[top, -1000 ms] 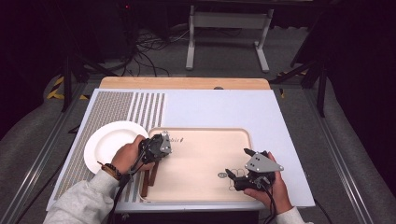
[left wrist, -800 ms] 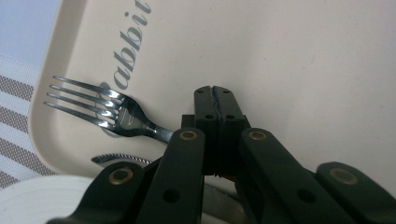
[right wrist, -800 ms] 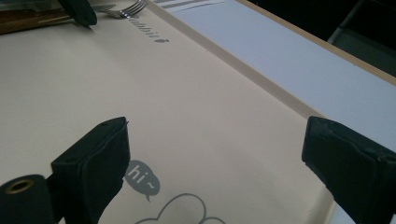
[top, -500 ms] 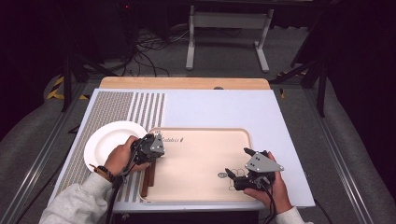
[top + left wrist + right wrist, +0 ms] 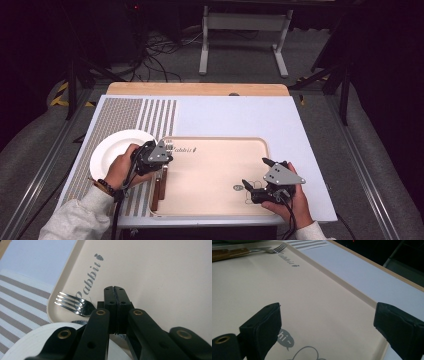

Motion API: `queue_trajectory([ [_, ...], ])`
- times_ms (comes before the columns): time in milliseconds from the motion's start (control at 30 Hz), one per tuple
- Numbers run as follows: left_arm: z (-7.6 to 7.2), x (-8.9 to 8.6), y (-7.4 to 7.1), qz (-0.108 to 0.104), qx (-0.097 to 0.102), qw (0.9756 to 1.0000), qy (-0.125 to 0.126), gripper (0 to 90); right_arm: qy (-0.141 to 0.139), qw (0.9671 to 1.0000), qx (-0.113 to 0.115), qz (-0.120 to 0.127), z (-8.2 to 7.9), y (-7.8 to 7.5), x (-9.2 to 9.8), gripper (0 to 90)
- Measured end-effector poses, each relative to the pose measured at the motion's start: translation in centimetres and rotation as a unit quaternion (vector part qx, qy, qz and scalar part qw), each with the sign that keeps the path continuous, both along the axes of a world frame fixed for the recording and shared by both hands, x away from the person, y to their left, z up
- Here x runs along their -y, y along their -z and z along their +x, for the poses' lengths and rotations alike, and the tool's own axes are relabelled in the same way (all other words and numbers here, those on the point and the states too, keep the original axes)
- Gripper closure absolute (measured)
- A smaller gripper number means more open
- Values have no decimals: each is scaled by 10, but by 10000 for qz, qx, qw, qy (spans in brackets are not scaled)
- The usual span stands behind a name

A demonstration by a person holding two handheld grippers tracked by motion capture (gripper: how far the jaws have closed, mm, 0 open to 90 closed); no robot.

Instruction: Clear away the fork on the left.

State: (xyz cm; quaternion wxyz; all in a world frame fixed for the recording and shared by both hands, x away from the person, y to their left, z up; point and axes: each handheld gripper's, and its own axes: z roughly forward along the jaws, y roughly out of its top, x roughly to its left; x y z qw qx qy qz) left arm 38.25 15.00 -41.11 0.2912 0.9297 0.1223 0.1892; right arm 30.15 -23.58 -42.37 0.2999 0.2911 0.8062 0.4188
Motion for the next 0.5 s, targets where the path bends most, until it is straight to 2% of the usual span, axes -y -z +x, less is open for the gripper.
queue_trajectory([
  [200,-14,-16,-6,-347,253,9991,24,900,18,10000,42,14,-1,0,-1,86],
  [333,-24,-29,-7,-527,416,9977,-51,900,21,9999,100,26,0,-1,0,86],
  [500,-30,-41,-8,-678,475,9965,-82,900,23,9999,128,33,-1,-2,-1,86],
])
